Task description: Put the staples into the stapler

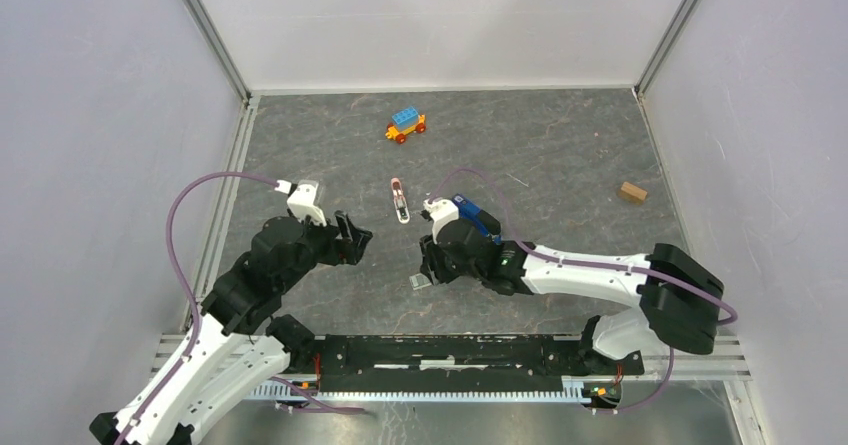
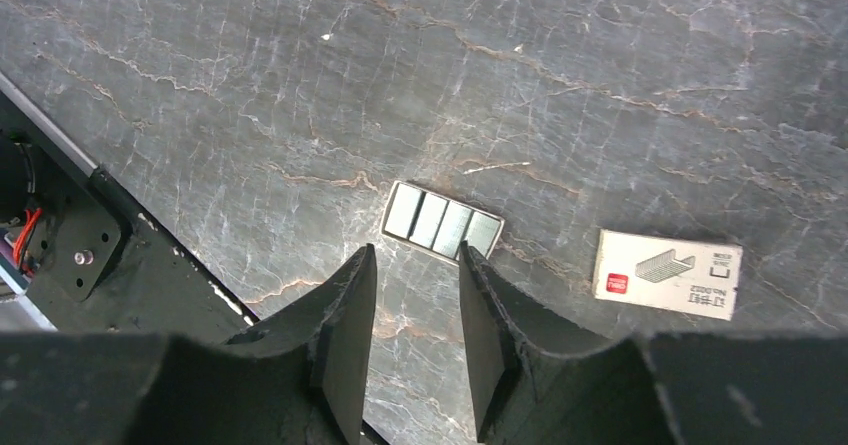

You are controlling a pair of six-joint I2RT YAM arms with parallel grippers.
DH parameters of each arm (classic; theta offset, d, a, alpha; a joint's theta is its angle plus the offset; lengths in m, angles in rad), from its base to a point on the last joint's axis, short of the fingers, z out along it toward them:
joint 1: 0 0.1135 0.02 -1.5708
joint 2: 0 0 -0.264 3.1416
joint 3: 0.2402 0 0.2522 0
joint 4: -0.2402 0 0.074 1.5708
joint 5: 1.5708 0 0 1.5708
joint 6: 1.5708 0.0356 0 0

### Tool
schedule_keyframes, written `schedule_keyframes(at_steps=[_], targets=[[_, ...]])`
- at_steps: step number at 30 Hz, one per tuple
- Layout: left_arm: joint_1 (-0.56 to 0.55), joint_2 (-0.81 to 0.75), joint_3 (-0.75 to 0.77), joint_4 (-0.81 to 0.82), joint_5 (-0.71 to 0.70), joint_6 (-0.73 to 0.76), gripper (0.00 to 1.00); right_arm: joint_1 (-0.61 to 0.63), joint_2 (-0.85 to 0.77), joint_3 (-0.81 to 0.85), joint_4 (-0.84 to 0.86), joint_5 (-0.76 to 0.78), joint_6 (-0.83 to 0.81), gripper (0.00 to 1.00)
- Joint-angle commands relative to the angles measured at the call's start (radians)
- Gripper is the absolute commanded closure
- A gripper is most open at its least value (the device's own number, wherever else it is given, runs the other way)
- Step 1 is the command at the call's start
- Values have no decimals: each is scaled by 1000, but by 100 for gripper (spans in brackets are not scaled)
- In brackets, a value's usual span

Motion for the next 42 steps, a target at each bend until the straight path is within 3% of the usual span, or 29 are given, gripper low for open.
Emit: schedule_keyframes(at_steps=[1, 4, 11, 20, 26, 42], targets=[[6, 46, -26, 41, 147, -135, 30, 17, 35, 34, 9, 62, 35, 60], [6, 82, -67, 52, 226, -195, 50, 16, 32, 17, 29, 64, 35, 63], [6, 102, -288, 279, 365, -366, 66, 17, 67, 27, 70, -16, 45, 67], [5, 294, -505, 640, 424, -462, 88, 14, 122, -3, 188, -89, 66, 67], [4, 423, -555, 800, 411, -471, 91, 9, 152, -37, 275, -138, 112, 54], [4, 538, -602, 980, 411, -508, 91, 3, 141, -129, 401, -117, 222, 41]])
